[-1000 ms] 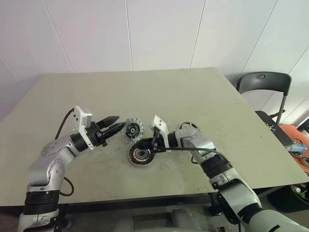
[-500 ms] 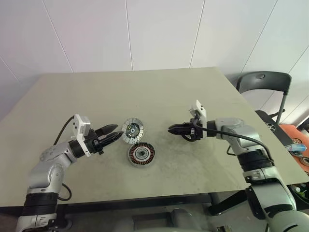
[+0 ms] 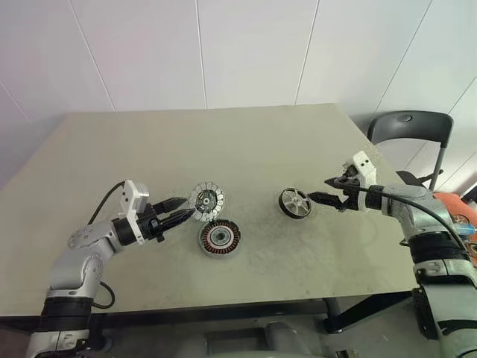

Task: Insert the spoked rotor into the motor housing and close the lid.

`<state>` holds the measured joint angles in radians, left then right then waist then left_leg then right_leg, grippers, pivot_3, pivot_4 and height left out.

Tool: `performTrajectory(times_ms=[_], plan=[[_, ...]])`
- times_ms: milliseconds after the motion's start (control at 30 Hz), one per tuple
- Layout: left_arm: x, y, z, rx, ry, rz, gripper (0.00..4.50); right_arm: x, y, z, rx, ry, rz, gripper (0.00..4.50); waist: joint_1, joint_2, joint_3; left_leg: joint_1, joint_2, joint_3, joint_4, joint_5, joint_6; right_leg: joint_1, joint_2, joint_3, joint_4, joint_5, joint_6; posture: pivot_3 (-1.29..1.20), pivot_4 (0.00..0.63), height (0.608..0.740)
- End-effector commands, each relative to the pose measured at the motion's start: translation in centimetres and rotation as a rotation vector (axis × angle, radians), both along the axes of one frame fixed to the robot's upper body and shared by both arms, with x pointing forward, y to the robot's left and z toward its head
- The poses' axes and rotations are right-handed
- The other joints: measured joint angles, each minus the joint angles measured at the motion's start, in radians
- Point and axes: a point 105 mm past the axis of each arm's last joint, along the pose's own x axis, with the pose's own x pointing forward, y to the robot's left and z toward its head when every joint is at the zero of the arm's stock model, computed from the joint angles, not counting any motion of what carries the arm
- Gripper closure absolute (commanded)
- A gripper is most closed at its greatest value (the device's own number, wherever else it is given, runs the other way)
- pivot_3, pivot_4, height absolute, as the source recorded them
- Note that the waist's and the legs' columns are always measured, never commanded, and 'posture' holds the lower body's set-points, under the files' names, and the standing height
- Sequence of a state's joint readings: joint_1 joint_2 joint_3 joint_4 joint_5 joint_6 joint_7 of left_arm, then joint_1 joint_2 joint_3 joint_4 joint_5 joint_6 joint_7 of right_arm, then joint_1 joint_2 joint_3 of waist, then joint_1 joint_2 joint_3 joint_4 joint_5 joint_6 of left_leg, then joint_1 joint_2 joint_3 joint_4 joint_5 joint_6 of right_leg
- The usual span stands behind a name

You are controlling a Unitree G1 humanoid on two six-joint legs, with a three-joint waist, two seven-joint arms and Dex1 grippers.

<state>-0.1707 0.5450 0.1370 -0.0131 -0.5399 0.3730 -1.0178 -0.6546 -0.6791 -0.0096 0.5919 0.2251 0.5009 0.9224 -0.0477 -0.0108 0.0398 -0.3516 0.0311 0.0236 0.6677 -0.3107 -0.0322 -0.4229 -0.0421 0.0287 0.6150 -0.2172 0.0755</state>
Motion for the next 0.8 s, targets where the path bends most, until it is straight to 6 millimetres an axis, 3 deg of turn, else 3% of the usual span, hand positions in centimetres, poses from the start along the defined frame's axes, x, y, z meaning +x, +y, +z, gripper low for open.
performTrajectory(times_ms=[33,333,800], plan=[[0.2,-0.3,1.4,0.001,-0.044,-0.013,2.18,1.0,1.3,2.0,0.026,-0.071,0.026,0.05,-0.001,0.0,0.0,0.0,0.0,0.0,0.0,0.0,0.0,0.0,0.0,0.0,0.0,0.0,0.0,0.0,0.0,0.74],[0.1,-0.1,1.3,0.004,-0.035,0.001,2.18,-0.1,6.3,1.2,0.069,-0.029,0.242,0.05,0.004,0.0,0.0,-0.001,0.0,-0.001,0.0,0.0,0.0,0.0,0.0,0.0,-0.001,0.001,0.002,0.0,0.0,0.74],[-0.2,-0.3,1.0,0.001,-0.026,0.006,2.18,-0.3,5.0,-0.9,-0.008,0.05,0.203,0.05,0.003,0.0,0.0,-0.001,0.0,0.0,0.0,0.0,0.0,0.0,0.0,0.0,0.0,0.001,0.002,0.0,0.0,0.74]])
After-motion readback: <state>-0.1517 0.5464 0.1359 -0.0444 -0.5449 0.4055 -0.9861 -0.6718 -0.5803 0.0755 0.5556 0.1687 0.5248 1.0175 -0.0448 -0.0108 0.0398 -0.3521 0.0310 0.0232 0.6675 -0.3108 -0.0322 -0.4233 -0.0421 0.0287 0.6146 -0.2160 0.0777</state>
